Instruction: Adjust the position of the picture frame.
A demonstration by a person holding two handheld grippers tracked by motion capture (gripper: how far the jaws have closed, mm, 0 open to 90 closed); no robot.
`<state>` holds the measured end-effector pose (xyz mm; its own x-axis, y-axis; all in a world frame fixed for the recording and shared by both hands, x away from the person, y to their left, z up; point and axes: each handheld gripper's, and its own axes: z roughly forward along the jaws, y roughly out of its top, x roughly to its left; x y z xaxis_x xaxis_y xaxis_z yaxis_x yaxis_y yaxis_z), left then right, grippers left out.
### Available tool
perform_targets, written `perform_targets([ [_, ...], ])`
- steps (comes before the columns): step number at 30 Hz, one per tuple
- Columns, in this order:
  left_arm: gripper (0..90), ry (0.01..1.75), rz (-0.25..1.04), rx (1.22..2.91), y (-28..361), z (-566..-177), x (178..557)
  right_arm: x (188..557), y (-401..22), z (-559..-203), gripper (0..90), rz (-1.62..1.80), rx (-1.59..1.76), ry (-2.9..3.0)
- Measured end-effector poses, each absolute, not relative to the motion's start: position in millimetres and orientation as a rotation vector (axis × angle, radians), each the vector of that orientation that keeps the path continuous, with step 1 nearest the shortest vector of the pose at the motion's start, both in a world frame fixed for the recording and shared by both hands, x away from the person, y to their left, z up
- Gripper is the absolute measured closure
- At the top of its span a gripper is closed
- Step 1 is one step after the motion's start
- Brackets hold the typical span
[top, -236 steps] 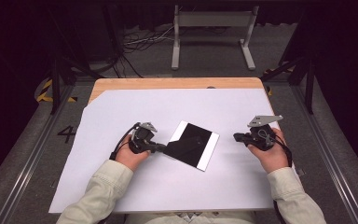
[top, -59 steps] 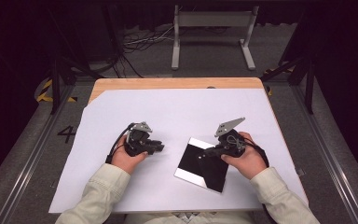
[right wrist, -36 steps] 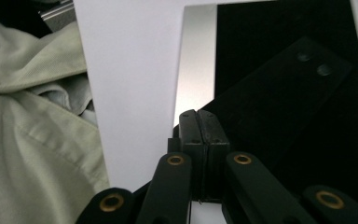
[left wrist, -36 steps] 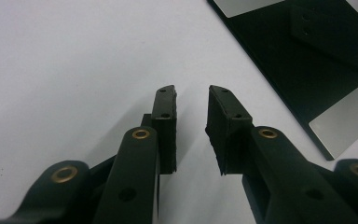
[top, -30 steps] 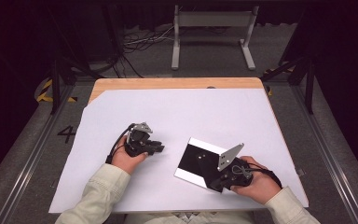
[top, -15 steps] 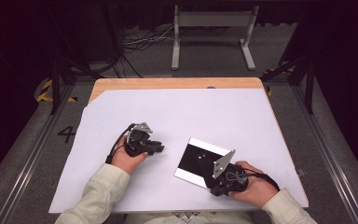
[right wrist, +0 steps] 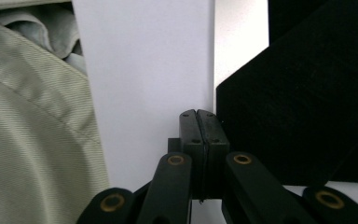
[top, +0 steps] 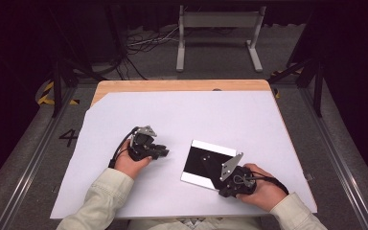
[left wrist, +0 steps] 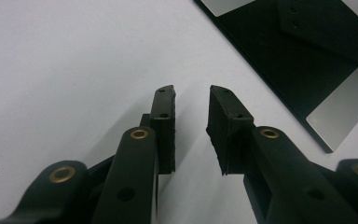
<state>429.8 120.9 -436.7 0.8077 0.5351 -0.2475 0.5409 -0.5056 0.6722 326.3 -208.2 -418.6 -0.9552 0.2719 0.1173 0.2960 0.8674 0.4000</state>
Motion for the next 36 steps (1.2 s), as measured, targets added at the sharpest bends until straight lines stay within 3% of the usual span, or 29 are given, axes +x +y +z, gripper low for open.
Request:
perform_targets([
  [18,72.2,0.788,-0.007,2.211,120.6,-437.3,430.0,349.4,-230.3,-422.0,90.0,-0.824,-0.689,-3.073],
  [36,72.4,0.787,-0.007,2.213,120.7,-437.3,430.3,355.4,-221.9,-426.9,90.0,-0.946,-0.809,-3.112],
])
